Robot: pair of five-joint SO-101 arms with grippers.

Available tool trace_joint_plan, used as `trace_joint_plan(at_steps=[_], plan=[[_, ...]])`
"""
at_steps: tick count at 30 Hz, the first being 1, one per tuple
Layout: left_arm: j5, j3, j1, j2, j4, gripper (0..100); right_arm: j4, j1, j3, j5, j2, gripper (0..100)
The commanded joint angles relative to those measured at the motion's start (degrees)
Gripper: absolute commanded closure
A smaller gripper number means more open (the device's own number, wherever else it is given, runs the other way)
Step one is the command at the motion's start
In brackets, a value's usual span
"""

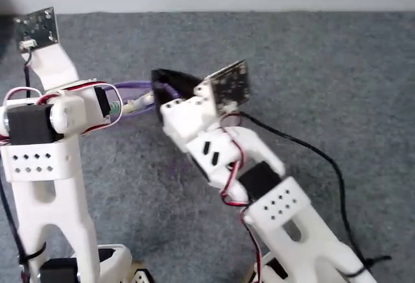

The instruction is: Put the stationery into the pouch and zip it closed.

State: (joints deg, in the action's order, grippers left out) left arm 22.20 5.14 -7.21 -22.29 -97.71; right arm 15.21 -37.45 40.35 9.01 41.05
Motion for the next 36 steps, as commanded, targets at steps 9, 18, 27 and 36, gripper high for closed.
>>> trace_joint_plan(at_steps=[9, 18, 27, 36], plan=[[0.18, 3.03, 0.18, -0.18, 1.32, 99, 3.47, 0.40, -0.62, 6.51, -8.31, 99.1], [1.67, 3.03, 0.18, -0.26, 1.05, 99, 0.40, -2.07, -8.00, 6.33, -26.95, 99.1], [1.67, 3.03, 0.09, -0.26, 1.32, 99, 24.31, 0.22, -16.26, 6.24, -8.57, 99.1], [1.67, 3.03, 0.09, -0.26, 1.41, 99, 24.92, 0.22, -15.74, 6.59, -7.08, 99.1]])
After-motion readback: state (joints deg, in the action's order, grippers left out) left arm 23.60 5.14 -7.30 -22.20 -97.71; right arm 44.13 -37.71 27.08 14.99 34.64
